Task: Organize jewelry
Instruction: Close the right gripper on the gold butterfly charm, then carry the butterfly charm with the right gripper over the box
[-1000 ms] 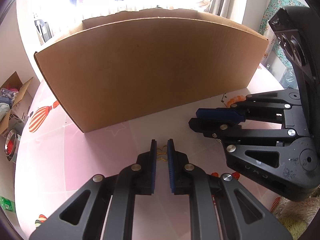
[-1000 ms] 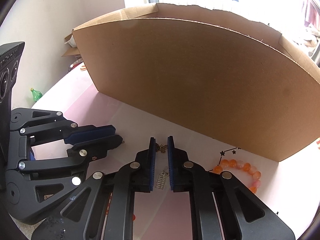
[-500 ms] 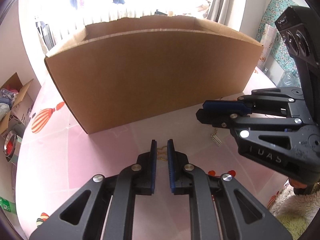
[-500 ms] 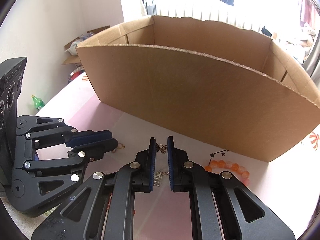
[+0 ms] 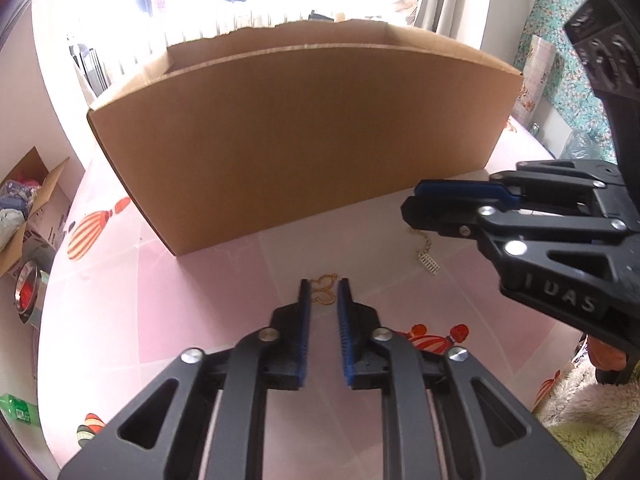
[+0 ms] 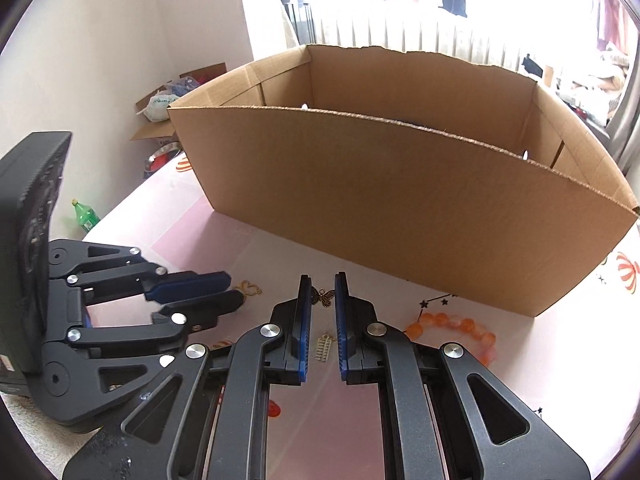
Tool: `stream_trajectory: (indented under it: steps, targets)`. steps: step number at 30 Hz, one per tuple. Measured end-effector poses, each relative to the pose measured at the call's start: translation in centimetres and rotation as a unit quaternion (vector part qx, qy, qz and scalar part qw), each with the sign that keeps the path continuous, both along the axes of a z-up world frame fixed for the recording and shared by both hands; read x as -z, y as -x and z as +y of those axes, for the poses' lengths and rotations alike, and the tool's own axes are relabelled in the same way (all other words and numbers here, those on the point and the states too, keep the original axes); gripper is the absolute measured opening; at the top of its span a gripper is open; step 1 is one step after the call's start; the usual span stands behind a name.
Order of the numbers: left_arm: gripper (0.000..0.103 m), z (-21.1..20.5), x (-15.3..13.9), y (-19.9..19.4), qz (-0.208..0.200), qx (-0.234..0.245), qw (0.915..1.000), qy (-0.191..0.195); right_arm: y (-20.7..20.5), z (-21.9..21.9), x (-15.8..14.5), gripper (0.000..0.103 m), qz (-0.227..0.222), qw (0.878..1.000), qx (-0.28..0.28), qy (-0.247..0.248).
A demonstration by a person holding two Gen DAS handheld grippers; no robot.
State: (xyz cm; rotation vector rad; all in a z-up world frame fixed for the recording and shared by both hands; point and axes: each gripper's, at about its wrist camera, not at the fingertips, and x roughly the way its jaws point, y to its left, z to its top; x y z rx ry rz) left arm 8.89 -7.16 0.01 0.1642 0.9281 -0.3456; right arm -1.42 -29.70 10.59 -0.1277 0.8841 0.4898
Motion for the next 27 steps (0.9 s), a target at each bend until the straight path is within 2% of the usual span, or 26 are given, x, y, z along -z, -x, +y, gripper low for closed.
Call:
stream_trajectory:
  steps: [5, 11, 12, 14, 27]
  targets:
    - [0.021, -0.1, 0.2, -0.8, 0.007, -0.005, 1.0000, 0.005, 0.3, -0.2, -0.4, 0.009, 0.001, 1.000, -0.002, -0.003]
    - [0.021, -0.7, 0.5, -0.7, -0.001, 0.003, 1.0000, -0.006, -0.1, -0.1, -0.4, 0.009, 0.007, 1.000, -0.001, -0.006]
    - [0.020, -0.8, 0.7, -0.4, -0.002, 0.004, 1.0000, -0.007, -0.4, -0.2, -0.5, 0.009, 0.008, 1.000, -0.002, -0.007]
    - [0.013, -0.5, 0.9, 0.0, -0.004, 0.004, 0.9999, -0.011, -0.5, -0.1, -0.5, 0.009, 0.008, 1.000, -0.003, -0.006]
    - [0.013, -0.8, 0.9, 0.2, -0.012, 0.008, 0.9999, -0.005, -0.5, -0.2, -0.6, 0.009, 0.006, 1.000, -0.004, -0.008]
